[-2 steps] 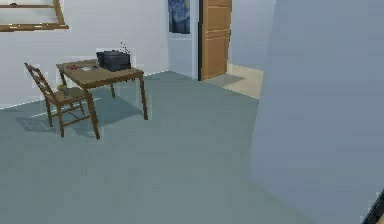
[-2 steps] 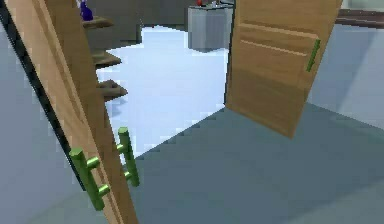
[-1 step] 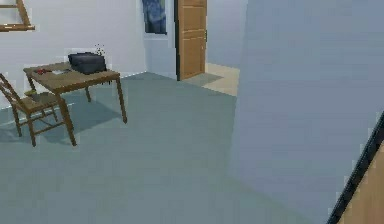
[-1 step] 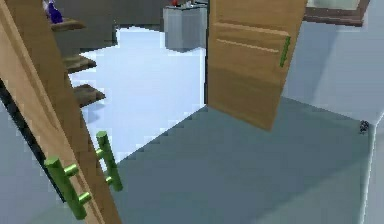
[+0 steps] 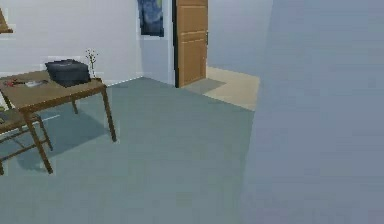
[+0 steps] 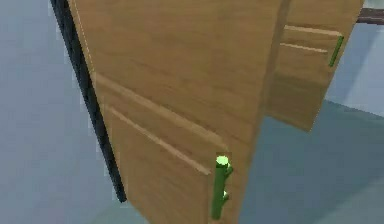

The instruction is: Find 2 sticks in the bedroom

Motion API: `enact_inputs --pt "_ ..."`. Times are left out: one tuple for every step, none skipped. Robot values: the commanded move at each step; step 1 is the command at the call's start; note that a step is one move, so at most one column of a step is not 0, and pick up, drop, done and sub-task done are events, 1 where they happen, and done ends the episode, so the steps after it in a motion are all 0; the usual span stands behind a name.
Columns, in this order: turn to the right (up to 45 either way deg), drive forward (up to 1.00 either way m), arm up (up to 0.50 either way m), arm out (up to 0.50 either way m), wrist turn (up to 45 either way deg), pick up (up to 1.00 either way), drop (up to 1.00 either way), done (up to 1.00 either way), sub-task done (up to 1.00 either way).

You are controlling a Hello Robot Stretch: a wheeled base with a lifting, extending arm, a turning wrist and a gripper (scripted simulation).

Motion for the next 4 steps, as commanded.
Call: enact_inputs --pt "-9.0 0.0 0.0 0.0 0.0 0.0 0.0 0.0 0.0" --pt "0.0 0.85 0.0 0.0 0.0 0.0 0.0 0.0 0.0" --pt "18.0 0.0 0.0 0.0 0.0 0.0 0.0 0.0 0.0" --pt "0.0 1.0 0.0 0.0 0.0 0.0 0.0 0.0 0.0"
